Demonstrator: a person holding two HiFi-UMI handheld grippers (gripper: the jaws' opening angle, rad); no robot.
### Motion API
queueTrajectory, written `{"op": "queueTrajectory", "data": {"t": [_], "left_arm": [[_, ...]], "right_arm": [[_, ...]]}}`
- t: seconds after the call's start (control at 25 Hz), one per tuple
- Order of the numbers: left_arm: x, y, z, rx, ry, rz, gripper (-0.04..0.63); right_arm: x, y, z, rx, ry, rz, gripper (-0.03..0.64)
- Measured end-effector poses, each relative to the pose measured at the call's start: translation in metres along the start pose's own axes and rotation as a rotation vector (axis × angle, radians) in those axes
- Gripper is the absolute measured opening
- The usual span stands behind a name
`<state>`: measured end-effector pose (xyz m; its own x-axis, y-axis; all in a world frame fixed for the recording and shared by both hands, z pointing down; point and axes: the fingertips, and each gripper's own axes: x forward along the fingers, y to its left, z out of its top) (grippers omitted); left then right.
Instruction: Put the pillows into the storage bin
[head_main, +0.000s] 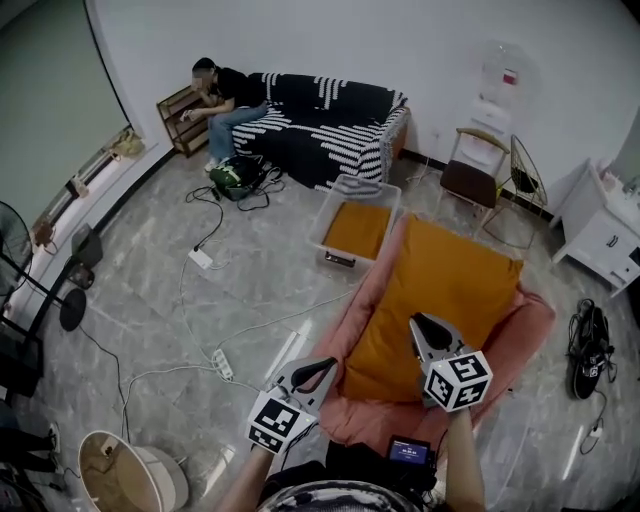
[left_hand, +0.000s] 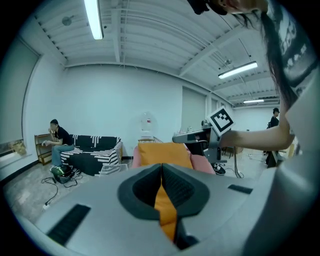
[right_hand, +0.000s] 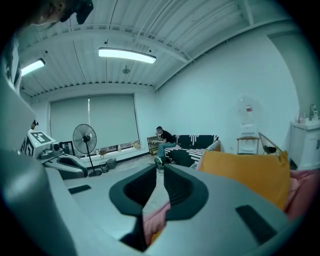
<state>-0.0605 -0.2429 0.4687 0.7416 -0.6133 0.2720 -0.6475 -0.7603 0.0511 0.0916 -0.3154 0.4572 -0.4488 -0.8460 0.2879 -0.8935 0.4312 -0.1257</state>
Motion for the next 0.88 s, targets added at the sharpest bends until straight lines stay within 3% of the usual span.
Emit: {"op": "queueTrajectory", "data": {"t": [0.2,0.44,0.72,0.88], "left_arm": [[0.038,0.01,0.009,0.004,0.012,0.002,0.012],[0.059,0.023,0.009,0.015,0.048,0.026,0.012],[0.058,0.048,0.005,-0.02,0.078,0.113,0.012],[0.045,0.059,-0.007,-0.047,0.102,0.161,0.012]], "right_arm": [[0.055,-0.08,0.019,-0.046,0.057,-0.014,0.124],[0.146,-0.166,0.017,-0.128,0.219,-0.048,0.233],[0.244,-0.216,0.016,-0.267,0.417,-0.088,0.339],[0.27,-0.229,-0.022,-0.275,0.59,-0.103,0.349]]}}
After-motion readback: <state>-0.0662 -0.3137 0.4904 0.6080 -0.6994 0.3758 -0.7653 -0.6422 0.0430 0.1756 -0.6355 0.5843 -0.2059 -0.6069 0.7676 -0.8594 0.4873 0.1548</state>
